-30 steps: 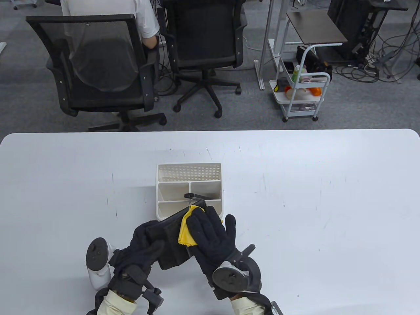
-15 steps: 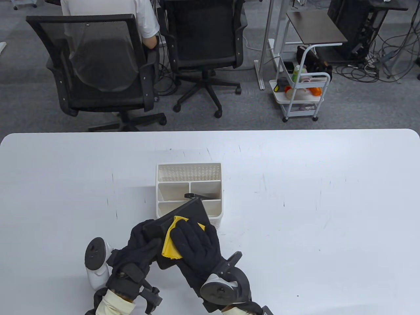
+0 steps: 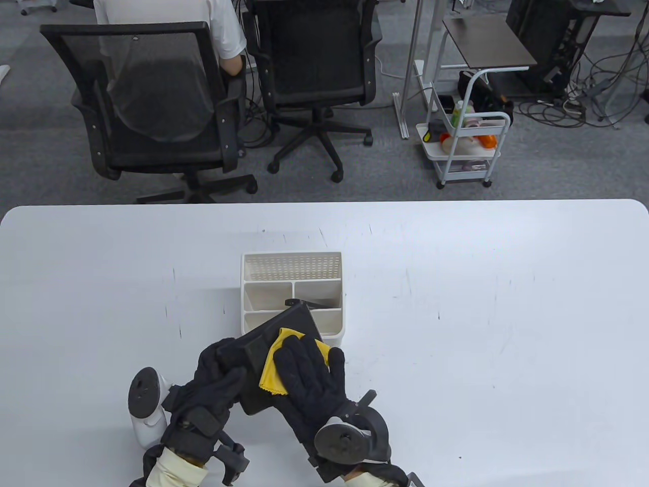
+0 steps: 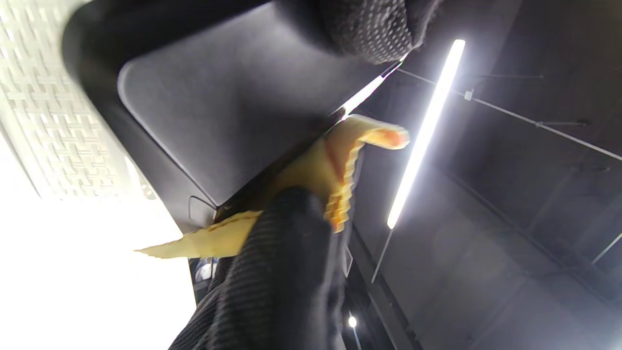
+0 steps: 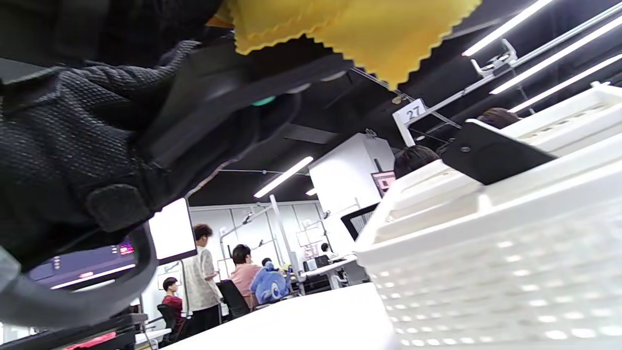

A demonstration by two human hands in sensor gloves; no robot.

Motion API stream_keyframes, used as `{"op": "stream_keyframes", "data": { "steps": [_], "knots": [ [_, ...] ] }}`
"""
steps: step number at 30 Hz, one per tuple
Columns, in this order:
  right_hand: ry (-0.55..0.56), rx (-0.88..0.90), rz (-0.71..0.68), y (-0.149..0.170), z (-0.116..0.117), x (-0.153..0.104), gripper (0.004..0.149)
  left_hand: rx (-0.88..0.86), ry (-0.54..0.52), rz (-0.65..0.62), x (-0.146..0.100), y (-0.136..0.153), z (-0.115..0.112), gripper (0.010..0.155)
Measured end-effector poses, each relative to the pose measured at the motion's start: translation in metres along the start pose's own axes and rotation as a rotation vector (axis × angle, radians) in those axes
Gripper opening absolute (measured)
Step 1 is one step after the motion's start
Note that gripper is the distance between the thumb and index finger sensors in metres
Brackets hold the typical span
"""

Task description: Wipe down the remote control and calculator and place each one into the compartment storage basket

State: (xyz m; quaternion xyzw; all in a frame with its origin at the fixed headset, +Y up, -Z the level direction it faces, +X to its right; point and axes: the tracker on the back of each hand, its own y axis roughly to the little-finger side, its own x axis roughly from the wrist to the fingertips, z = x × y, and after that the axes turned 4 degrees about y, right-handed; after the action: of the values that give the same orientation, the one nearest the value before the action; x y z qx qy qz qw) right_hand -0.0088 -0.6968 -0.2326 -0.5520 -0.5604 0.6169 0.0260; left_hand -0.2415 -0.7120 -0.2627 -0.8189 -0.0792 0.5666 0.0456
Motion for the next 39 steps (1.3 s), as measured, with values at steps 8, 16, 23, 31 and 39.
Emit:
{"op": "stream_keyframes", "data": {
  "steps": [8,16,23,31,39],
  "knots": [
    [0.042,-0.026,0.124,0.012,-0.006,0.006,0.063,0.014,0.054,0.007,0.003,0.0,-0.005,0.057],
    [-0.014,-0.005,0.08,0.011,-0.005,-0.003,0.061,-0.071,-0.029,-0.002,-0.001,0.0,0.006,0.057],
    [-0.049,-0.048,-0.109,-0.013,0.006,-0.003,0.062,-0.093,-0.006,0.017,-0.001,0.004,0.008,0.057],
    [-0.026,-0.029,-0.005,0.0,0.001,0.005,0.064,-0.002,0.058,0.027,0.003,0.002,0.002,0.057],
    [-0.056,-0.049,0.025,0.01,-0.001,-0.001,0.064,-0.105,-0.043,0.006,-0.001,0.001,0.011,0.057]
  ]
}}
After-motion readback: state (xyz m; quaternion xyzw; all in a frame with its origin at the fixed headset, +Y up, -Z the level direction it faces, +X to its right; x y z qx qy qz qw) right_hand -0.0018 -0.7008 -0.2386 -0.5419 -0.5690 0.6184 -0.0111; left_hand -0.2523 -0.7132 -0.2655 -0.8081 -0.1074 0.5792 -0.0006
